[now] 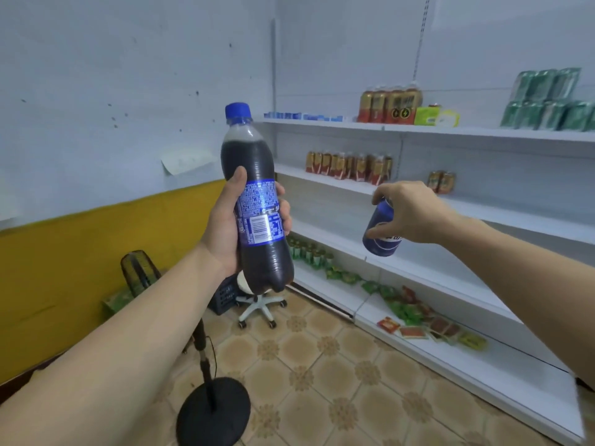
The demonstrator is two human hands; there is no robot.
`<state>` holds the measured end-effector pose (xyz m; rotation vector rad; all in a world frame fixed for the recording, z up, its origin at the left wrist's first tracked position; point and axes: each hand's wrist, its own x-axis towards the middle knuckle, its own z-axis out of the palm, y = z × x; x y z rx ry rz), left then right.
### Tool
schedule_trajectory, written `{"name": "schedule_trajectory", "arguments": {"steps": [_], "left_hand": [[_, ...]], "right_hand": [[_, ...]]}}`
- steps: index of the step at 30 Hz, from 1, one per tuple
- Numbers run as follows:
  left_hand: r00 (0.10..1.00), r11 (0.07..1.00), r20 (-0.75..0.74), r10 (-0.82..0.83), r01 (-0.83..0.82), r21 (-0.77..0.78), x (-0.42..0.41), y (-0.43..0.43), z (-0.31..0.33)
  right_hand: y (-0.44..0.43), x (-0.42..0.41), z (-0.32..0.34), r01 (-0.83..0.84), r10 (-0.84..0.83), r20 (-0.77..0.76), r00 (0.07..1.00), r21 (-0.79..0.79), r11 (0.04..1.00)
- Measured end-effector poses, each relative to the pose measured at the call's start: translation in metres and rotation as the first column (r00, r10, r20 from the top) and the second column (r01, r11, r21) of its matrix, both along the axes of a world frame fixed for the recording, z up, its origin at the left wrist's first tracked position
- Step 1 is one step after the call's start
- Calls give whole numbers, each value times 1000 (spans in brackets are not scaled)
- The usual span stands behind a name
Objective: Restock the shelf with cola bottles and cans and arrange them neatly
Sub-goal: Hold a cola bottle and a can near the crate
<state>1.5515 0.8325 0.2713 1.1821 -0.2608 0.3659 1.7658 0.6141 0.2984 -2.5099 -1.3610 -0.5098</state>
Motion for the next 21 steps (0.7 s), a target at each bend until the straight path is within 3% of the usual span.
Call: {"name": "schedule_trajectory", "arguments": {"steps": [7,12,15,21], "left_hand": [[999,1000,-54,5,-5,-6,101,53,-13],[997,997,-82,2,5,82,212,99,-13],[996,997,-60,-62,64,31,291,128,-4],[989,989,-5,-145,145,-18,418,190,-2]], "right_hand": [[66,94,-24,-46,45,-23,999,-37,998],[114,192,-23,-53,53,-1,999,-73,996],[140,264,-19,-40,39,-10,999,-60,997],[201,410,-15,-34,45,52,998,-206,978]]}}
